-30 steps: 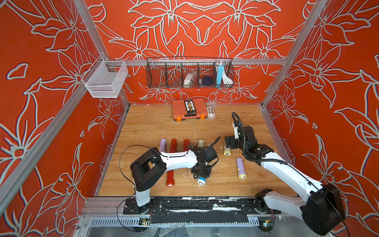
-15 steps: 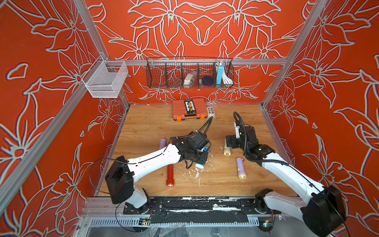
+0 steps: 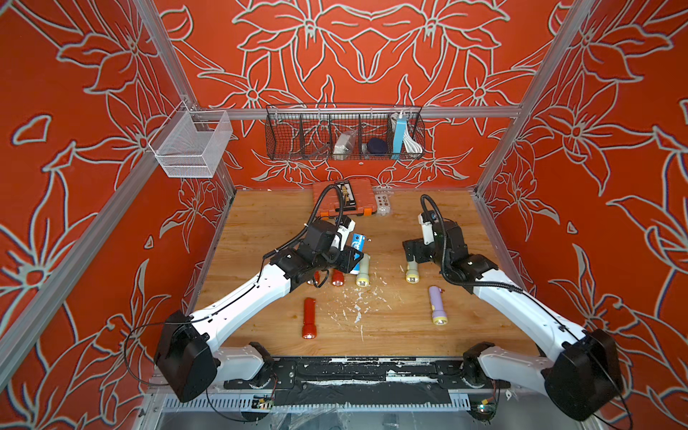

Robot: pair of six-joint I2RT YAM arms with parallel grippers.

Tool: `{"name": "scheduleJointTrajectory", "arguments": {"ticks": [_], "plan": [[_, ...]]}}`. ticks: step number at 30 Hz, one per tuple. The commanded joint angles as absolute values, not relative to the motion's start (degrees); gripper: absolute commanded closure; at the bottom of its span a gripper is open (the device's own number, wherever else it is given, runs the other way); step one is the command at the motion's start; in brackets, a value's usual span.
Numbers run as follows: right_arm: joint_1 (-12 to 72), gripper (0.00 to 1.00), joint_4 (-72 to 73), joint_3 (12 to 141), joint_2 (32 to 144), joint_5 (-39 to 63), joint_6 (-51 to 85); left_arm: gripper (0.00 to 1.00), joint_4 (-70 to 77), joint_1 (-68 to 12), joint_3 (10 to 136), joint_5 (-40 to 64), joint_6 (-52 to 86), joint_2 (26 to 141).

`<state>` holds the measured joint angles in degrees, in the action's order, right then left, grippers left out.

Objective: Close the plug at the bottom of the flashlight
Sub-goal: Pick up the flashlight from the center of the board.

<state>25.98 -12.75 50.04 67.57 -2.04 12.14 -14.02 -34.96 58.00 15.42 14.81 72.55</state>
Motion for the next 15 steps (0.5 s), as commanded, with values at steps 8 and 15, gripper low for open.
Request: {"name": "scheduleJointTrajectory", "arguments": {"ticks": [8, 15], "plan": [[25.74, 0.02, -8.61, 55.44, 67.78, 25.21, 7.19, 1.00, 7.44, -29.61, 44.54, 35.77, 1.42, 62.63], [25.75, 0.03, -5.79, 58.13, 67.57, 46.58, 6.77, 1.00, 13.92, -28.13, 37.76, 45.37, -3.43, 58.92]]}}
